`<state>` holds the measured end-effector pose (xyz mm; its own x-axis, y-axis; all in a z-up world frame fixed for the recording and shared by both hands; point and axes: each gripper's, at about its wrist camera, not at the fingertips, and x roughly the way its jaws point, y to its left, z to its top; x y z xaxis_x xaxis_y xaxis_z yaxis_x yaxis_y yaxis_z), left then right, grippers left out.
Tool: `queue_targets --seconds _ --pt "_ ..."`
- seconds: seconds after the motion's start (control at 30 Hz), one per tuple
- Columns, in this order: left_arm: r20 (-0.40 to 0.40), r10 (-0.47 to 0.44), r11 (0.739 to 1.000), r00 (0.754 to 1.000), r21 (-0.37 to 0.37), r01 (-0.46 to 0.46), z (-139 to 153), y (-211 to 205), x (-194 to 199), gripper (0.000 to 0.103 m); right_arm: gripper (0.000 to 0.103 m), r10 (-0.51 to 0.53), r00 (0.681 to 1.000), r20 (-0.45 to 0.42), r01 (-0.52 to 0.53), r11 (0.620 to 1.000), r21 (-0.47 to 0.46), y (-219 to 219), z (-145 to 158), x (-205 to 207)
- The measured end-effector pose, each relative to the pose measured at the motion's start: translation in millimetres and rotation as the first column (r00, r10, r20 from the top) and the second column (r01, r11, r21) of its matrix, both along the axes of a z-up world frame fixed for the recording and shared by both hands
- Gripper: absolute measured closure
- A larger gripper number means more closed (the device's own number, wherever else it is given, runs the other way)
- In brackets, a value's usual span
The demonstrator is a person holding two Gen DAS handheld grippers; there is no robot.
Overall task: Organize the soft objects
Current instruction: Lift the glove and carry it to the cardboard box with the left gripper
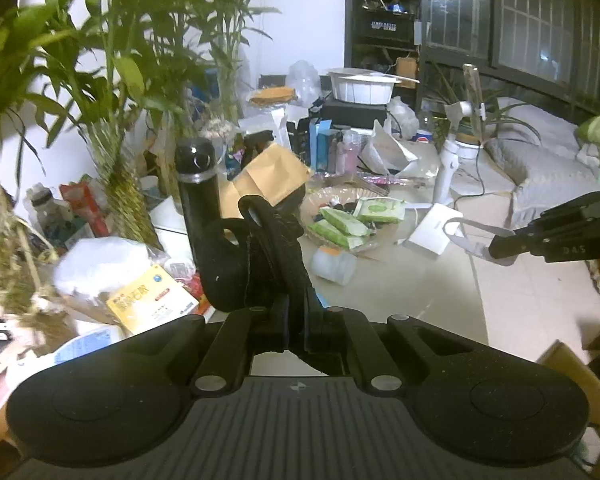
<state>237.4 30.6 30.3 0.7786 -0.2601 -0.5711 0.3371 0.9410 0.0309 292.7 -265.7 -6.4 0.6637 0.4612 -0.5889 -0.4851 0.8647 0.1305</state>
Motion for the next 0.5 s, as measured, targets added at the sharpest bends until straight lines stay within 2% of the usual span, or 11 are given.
queue_targets --seconds 0.3,0.5 --pt "0.033 0.035 0.999 0.999 0.036 -0.037 41.8 -8.0 -45.8 0.096 0.091 0.011 0.999 0.041 -0.012 1.0 0.025 -9.7 34.7 -46.7" --pt "0.033 0.024 0.999 0.999 0.043 -0.026 60.4 -12.4 -78.0 0.096 0.091 0.03 0.996 0.079 -0.032 0.999 0.024 -8.8 55.2 -79.0"
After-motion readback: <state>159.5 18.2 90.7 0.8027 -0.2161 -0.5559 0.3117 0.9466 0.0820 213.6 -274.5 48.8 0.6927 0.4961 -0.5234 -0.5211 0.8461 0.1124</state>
